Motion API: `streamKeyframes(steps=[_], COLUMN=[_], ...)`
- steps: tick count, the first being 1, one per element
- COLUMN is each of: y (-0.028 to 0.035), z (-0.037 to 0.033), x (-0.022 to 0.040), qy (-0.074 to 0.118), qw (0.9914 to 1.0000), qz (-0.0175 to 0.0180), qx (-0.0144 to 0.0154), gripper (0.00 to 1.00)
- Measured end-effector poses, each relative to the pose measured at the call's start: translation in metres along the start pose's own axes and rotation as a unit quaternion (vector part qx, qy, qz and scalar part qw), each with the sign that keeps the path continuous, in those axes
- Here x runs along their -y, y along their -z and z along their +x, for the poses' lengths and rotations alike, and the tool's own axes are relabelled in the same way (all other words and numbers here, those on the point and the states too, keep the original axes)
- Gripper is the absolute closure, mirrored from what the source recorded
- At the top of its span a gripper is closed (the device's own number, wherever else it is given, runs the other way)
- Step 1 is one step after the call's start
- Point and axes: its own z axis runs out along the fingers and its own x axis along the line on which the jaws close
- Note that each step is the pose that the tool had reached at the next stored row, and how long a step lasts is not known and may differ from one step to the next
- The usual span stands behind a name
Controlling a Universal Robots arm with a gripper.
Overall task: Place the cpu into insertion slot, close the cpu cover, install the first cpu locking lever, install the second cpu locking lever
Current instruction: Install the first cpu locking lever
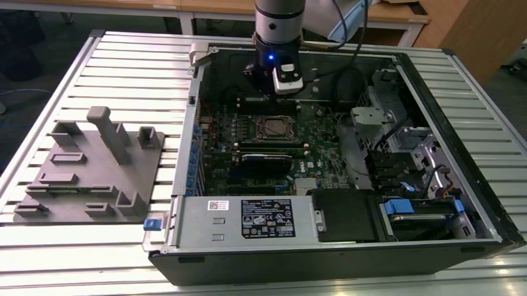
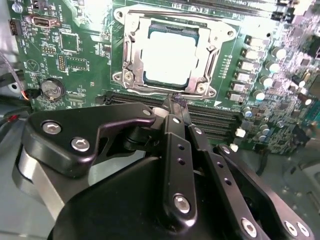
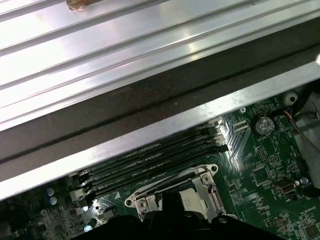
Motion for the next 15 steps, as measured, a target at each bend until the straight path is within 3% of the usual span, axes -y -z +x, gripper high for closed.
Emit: streamKeyframes(steps=[5, 10, 12, 15], y=[-0.0004, -0.0011, -0.0010, -0.0010], z=[-0.0003, -0.0003, -0.0003, -0.0003], x=[0.0000, -0.0001, 0.0000, 0.0000], qy=[0.023, 0.049, 0.052, 0.052], qw=[0.99972, 0.99879, 0.99861, 0.99861], qz=[0.0033, 0.0044, 0.0072, 0.0072], qx=[0.0000, -0.0008, -0.0001, 0.0000], gripper=[0.90, 0.90, 0.90, 0.90])
